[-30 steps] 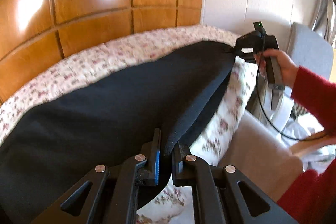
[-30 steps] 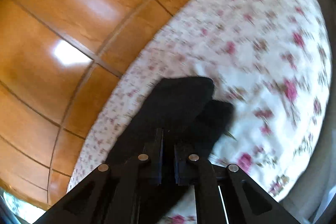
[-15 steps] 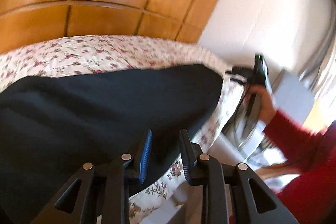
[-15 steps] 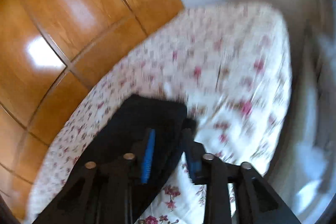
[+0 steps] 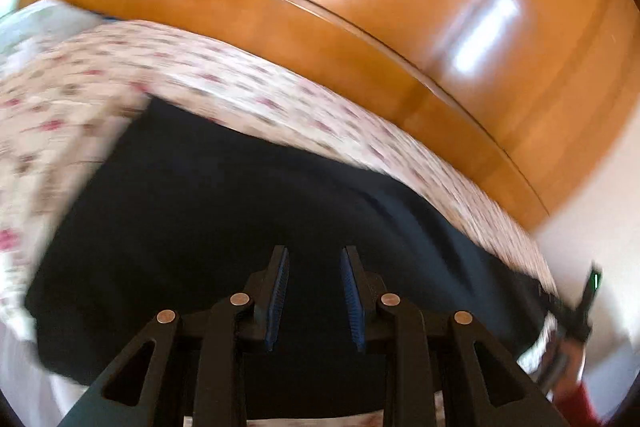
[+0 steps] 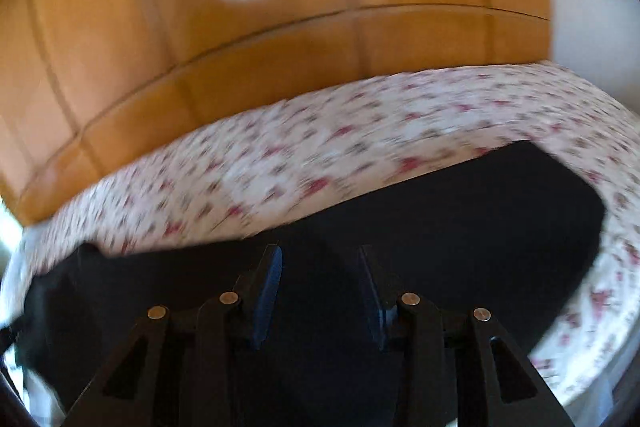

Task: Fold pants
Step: 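Open both tools and move them over the folded black trousers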

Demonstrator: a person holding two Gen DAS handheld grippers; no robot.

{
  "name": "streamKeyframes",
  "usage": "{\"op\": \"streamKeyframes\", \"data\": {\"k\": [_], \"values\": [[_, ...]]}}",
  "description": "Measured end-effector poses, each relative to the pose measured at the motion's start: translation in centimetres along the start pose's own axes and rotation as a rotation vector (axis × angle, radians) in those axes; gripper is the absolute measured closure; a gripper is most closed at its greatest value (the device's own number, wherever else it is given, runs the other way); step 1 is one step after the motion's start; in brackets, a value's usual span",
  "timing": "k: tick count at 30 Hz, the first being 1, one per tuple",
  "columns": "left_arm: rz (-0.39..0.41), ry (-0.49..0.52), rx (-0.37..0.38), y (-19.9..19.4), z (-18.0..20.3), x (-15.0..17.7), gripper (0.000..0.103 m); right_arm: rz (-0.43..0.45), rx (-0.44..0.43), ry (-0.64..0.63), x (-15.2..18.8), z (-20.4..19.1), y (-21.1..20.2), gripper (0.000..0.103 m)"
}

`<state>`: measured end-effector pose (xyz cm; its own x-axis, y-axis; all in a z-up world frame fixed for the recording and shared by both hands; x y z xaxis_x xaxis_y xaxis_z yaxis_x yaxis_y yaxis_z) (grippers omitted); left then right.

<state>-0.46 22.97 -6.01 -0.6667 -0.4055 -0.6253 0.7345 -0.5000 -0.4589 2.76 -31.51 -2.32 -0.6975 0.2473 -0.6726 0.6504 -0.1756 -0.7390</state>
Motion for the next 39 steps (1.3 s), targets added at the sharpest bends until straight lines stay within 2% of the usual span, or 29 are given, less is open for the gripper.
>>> {"op": "streamKeyframes", "data": {"k": [2,5,9,13,15,21,28,31,33,34,35,39], "values": [[0.075,-0.029,-0.082,-2.4,-1.8,-0.4,0.071,-0.012,-0.007,-0.019,0.8,-1.3,0.1,0.063],[0.119,-0.058,-0.196,-4.7,-4.1,-0.9,0.071,-0.063,-0.026,0.017,1.7,-1.8,1.5,0.063],[0.09,-0.095,-0.274,-6.3,-6.1,-0.3,0.071,-0.064,-0.038,0.064,2.2,-1.2,1.6,0.063],[0.023,-0.075,-0.33,-7.1,-7.0,1.7,0.071,-0.057,-0.033,0.061,2.3,-1.6,1.3,0.063],[0.0,-0.089,-0.321,-7.1,-7.2,2.4,0.071,-0.056,-0.03,0.063,2.2,-1.8,1.5,0.063],[0.002,-0.18,-0.283,-7.7,-8.3,3.5,0.071,-0.051,-0.027,0.073,2.3,-1.7,1.5,0.061],[-0.031,-0.188,-0.278,-7.5,-8.2,3.8,0.069,-0.052,-0.03,0.083,2.4,-1.6,1.4,0.061],[-0.027,-0.234,-0.249,-7.6,-8.8,4.1,0.069,-0.049,-0.031,0.088,2.5,-1.6,1.4,0.06],[-0.022,-0.269,-0.199,-7.6,-9.0,4.2,0.073,-0.048,-0.03,0.091,2.5,-1.6,1.5,0.06],[-0.029,-0.269,-0.198,-7.6,-8.8,4.2,0.077,-0.049,-0.028,0.091,2.5,-1.6,1.5,0.06],[-0.032,-0.258,-0.192,-7.6,-8.6,4.1,0.086,-0.049,-0.028,0.09,2.5,-1.7,1.5,0.06],[-0.049,-0.179,-0.207,-8.0,-7.0,2.8,0.092,-0.053,-0.025,0.086,2.4,-1.8,1.5,0.06]]}}
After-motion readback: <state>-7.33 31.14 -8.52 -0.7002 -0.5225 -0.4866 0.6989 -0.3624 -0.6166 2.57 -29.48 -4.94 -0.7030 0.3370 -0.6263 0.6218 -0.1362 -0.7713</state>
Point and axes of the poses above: each gripper's, at about its wrist camera, not at the fingertips, and y roughly the way its jaws point, z to its right, x to its underside, the point moved 1 cm from there along y, roughly the way its jaws point, and after that the axes turned 14 degrees about x, right-handed, at the moved point
